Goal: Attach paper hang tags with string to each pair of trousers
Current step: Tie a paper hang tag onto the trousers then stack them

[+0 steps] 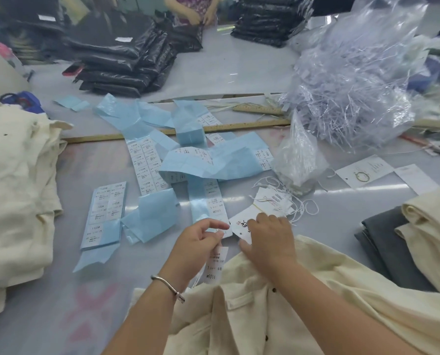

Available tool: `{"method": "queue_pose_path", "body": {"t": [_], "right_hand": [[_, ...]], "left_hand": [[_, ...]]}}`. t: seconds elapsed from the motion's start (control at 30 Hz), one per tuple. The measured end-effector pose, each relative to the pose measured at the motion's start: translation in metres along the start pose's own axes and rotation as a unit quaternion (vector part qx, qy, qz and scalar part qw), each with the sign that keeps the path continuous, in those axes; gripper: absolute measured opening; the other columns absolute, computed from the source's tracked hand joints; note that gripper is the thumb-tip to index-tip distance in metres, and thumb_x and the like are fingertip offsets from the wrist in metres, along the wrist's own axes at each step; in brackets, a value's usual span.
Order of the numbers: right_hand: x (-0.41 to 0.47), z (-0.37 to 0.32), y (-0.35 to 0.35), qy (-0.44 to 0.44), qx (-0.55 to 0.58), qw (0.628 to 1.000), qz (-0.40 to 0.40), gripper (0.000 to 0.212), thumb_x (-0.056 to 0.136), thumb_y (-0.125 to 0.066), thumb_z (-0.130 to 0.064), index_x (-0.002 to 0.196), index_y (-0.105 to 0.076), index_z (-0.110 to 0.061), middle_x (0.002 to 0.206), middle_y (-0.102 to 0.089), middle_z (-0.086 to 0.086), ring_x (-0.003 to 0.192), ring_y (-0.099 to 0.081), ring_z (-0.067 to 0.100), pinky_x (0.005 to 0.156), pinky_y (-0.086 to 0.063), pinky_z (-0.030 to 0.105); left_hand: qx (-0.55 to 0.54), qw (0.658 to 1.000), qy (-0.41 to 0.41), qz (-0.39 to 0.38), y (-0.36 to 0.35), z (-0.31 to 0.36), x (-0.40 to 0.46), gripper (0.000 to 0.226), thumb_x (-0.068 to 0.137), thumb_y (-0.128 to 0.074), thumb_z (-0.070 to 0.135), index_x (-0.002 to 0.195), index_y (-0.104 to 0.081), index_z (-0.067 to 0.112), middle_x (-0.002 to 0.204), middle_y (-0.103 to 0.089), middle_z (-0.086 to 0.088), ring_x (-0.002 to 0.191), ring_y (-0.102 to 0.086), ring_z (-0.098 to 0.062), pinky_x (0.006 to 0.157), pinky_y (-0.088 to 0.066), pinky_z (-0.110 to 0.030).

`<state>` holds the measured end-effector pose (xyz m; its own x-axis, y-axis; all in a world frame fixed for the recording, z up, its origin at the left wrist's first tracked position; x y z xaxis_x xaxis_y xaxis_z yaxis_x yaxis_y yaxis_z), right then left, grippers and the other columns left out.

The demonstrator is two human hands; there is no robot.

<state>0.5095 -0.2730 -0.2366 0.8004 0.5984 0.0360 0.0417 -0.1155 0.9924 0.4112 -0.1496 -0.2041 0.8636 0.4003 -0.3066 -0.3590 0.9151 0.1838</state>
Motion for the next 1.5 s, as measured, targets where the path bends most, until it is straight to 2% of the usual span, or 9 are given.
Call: {"method": "queue_pose_path", "body": {"t": [0.17,0.33,0.63,0.8,1.03,1.13,1.23,1.37,1.5], "right_hand": [[0.003,0.01,0.006,0.045,0.046,0.998,-0.011,0.028,0.093,-0.047,-0.033,0.092,-0.069,-0.017,0.095,-0.067,0.001,0.093,-0.061,0.026,0.079,-0.037,0.034],[0.001,0.009,0.004,0.056,0.003,0.998,-0.034,0.047,0.083,-0.056,-0.059,0.105,-0.063,-0.018,0.109,-0.059,0.001,0.103,-0.055,0.024,0.085,-0.038,0.035],[0.001,0.003,0.02,0.065,-0.005,0.997,-0.034,0.021,0.091,-0.048,-0.026,0.087,-0.065,-0.014,0.092,-0.068,0.004,0.086,-0.063,0.028,0.064,-0.029,0.028],[-0.012,0.015,0.055,0.06,0.056,0.987,0.141,0.031,0.057,-0.083,-0.004,0.048,-0.054,-0.009,0.046,-0.054,0.004,0.039,-0.05,0.028,0.042,-0.033,0.023],[-0.043,0.034,0.108,0.027,0.108,0.923,0.367,0.018,0.072,-0.071,-0.007,0.059,-0.059,-0.01,0.055,-0.058,0.004,0.048,-0.054,0.028,0.047,-0.043,0.028],[-0.036,0.034,0.097,0.005,0.094,0.968,0.231,0.018,0.081,-0.074,-0.024,0.083,-0.064,-0.01,0.078,-0.065,0.006,0.075,-0.063,0.03,0.062,-0.048,0.033],[-0.034,0.039,0.049,-0.035,0.054,0.998,-0.001,0.054,0.089,-0.055,-0.054,0.127,-0.046,-0.017,0.123,-0.053,0.001,0.118,-0.048,0.022,0.091,-0.042,0.035],[-0.028,0.029,0.02,-0.01,-0.008,0.999,-0.035,0.063,0.088,-0.051,-0.059,0.133,-0.038,-0.017,0.134,-0.045,0.002,0.128,-0.04,0.023,0.103,-0.031,0.038],[-0.017,0.018,0.01,0.007,-0.046,0.997,-0.054,0.05,0.086,-0.051,-0.057,0.118,-0.051,-0.019,0.118,-0.06,0.004,0.112,-0.054,0.025,0.098,-0.033,0.038]], "left_hand": [[0.02,1.0,-0.006,-0.003,-0.001,0.001,-0.01,0.014,0.095,-0.058,0.009,0.091,-0.072,0.012,0.058,-0.05,0.0,0.055,-0.045,-0.007,0.054,-0.039,-0.008],[0.02,1.0,-0.001,-0.008,-0.001,0.003,-0.018,0.016,0.094,-0.058,0.008,0.089,-0.073,0.009,0.051,-0.054,0.007,0.049,-0.046,-0.003,0.051,-0.037,-0.009],[0.022,1.0,-0.004,-0.008,0.002,0.004,-0.039,0.016,0.093,-0.058,0.007,0.088,-0.074,0.009,0.052,-0.055,0.003,0.049,-0.049,-0.005,0.053,-0.039,-0.01],[0.084,0.996,-0.021,-0.001,-0.004,0.007,-0.054,0.019,0.093,-0.061,0.014,0.081,-0.075,0.02,0.045,-0.054,0.003,0.042,-0.045,-0.006,0.049,-0.037,-0.011],[0.129,0.986,-0.082,-0.06,-0.033,0.026,-0.075,0.004,0.089,-0.066,0.026,0.09,-0.07,0.026,0.055,-0.067,0.004,0.058,-0.062,-0.009,0.062,-0.048,-0.016],[0.133,0.984,-0.1,-0.067,-0.043,0.032,-0.079,0.003,0.089,-0.066,0.026,0.089,-0.069,0.027,0.057,-0.069,0.002,0.059,-0.062,-0.011,0.064,-0.05,-0.023],[0.12,0.985,-0.1,-0.073,-0.048,0.027,-0.084,0.004,0.086,-0.067,0.031,0.087,-0.07,0.029,0.056,-0.068,-0.001,0.059,-0.062,-0.012,0.066,-0.05,-0.026],[0.133,0.985,-0.088,-0.07,-0.041,0.01,-0.092,0.005,0.084,-0.066,0.032,0.083,-0.071,0.034,0.049,-0.062,0.006,0.058,-0.063,-0.01,0.064,-0.047,-0.022],[0.129,0.988,-0.065,-0.052,-0.021,0.003,-0.09,0.006,0.088,-0.067,0.029,0.084,-0.072,0.027,0.054,-0.067,0.002,0.054,-0.06,-0.009,0.059,-0.047,-0.021]]}}
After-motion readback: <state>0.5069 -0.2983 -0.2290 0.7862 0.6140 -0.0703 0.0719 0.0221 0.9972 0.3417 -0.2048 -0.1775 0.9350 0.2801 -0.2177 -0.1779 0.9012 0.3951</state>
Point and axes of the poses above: each hand's wrist, its own x-axis towards the middle knuckle, its own y-axis out of the back of the hand, z = x × y, the point moved 5 cm from there along x, towards the middle knuckle
